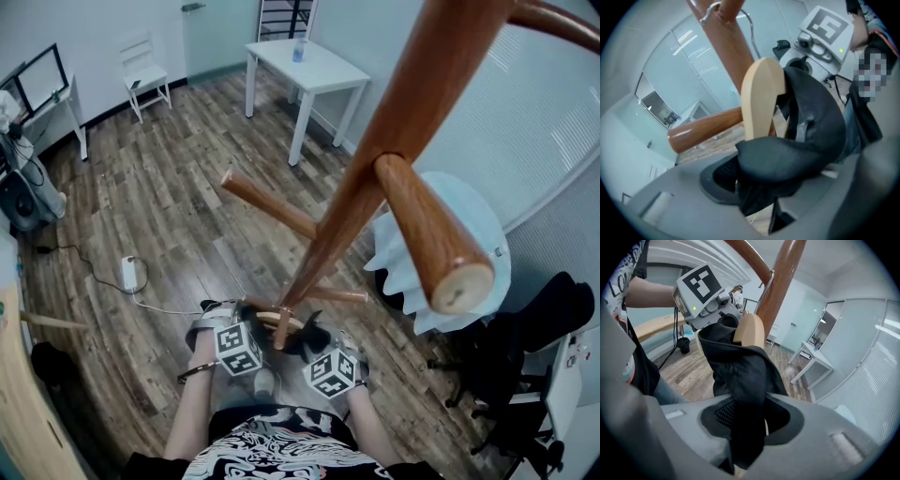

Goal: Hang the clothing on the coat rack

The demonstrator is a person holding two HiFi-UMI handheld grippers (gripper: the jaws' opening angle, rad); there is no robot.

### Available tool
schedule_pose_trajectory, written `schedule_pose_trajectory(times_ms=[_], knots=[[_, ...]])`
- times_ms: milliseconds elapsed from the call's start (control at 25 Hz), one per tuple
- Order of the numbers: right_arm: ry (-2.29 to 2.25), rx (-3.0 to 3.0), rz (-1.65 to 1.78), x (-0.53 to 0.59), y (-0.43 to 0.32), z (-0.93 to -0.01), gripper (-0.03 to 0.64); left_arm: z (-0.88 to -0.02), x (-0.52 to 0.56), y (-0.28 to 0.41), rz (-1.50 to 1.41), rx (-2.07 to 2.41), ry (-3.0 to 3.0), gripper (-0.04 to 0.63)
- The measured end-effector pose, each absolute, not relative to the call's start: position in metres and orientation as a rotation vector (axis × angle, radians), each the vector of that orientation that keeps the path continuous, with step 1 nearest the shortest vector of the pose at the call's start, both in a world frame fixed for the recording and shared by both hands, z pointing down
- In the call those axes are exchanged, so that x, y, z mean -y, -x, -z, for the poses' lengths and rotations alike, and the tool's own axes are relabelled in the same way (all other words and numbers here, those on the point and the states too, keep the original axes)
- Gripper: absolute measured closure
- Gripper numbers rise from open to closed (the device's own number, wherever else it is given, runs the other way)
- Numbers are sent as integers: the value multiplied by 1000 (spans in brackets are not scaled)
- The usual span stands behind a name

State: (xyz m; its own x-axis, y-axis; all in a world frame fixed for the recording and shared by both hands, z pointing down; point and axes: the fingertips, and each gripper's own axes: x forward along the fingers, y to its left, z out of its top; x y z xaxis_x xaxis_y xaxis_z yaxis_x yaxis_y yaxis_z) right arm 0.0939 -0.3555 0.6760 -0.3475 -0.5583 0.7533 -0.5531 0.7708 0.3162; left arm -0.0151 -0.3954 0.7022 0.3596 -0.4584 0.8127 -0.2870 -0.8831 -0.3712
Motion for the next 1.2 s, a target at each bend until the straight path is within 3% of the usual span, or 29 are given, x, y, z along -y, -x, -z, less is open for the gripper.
schedule_pose_trajectory(times_ms=[1200], knots=[[-741,2074,-44,335,-96,-673,428,-697,387,49,1590,-806,2507,453]])
